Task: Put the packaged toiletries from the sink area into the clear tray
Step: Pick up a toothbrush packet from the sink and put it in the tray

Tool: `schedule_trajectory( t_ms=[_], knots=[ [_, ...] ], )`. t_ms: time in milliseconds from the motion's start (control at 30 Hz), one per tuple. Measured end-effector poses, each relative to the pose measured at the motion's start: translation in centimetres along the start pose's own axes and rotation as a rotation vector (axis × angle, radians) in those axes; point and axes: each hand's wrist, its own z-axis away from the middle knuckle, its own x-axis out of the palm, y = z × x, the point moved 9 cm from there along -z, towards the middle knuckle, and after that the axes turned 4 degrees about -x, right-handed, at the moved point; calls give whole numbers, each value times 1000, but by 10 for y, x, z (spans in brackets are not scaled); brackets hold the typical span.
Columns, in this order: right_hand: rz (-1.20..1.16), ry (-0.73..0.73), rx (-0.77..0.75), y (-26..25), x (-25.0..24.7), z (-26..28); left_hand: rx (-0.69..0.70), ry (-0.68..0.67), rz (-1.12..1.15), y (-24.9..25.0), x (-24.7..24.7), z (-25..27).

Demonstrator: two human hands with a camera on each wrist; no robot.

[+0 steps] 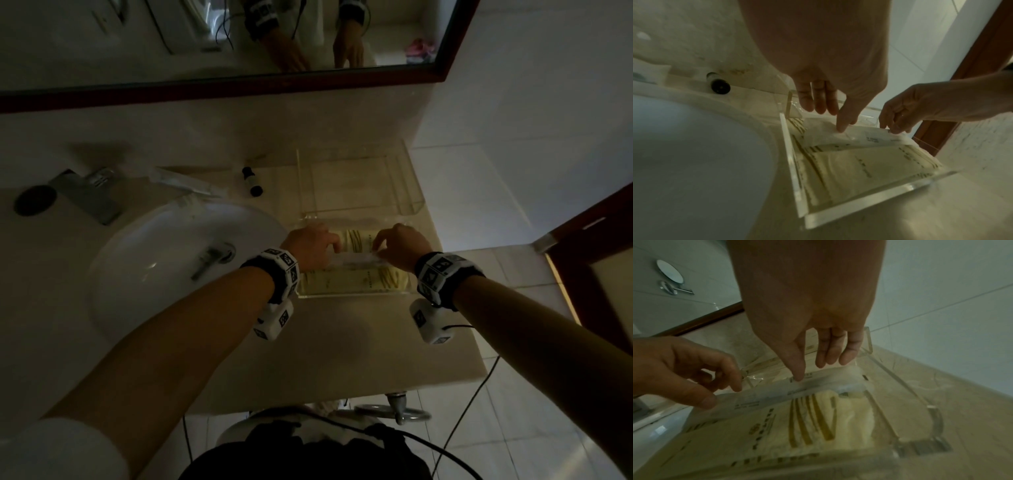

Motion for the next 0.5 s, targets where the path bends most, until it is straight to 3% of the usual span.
schedule_trajectory(
  t_ms=[200, 500],
  knots=[
    [-20, -67, 9, 0, 11, -1, 14, -105, -42, -2, 18, -2],
    [7, -53, 35, -4, 13, 0, -6, -71, -1, -7, 20, -4]
  ],
)
